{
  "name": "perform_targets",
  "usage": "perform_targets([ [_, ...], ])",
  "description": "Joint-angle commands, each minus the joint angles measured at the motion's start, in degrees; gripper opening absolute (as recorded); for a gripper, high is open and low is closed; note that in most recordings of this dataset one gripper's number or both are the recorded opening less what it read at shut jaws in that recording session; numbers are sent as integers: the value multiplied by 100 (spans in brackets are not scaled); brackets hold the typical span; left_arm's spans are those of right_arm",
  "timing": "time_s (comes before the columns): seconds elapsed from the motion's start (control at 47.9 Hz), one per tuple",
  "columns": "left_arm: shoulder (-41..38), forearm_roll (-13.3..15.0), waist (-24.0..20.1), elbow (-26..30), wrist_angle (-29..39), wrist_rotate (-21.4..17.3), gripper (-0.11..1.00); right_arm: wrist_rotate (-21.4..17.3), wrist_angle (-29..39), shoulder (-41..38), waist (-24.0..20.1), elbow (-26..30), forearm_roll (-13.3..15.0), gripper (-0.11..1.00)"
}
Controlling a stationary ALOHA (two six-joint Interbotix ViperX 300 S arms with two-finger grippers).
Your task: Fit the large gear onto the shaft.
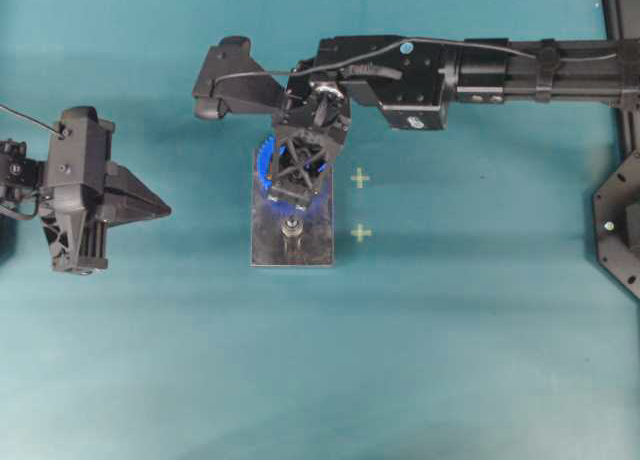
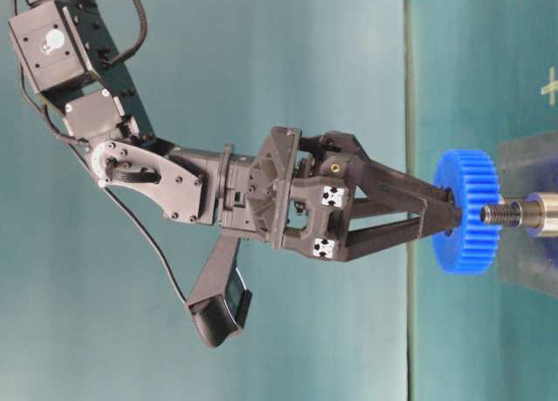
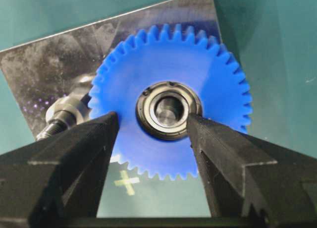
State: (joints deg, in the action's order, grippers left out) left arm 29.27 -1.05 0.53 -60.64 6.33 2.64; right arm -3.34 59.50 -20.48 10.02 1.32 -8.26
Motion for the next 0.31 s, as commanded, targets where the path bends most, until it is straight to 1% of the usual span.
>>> perform_targets([
  [0.0,18,-18,0,97,-44,18,0,-53,0,246,-53,88,-9,72],
  [0.188,18,-18,0,88,-44,18,0,-62,35,202,-88,105,-9,72],
  [0.292,18,-18,-9,88,-44,18,0,-70,176,202,-97,299,26,72],
])
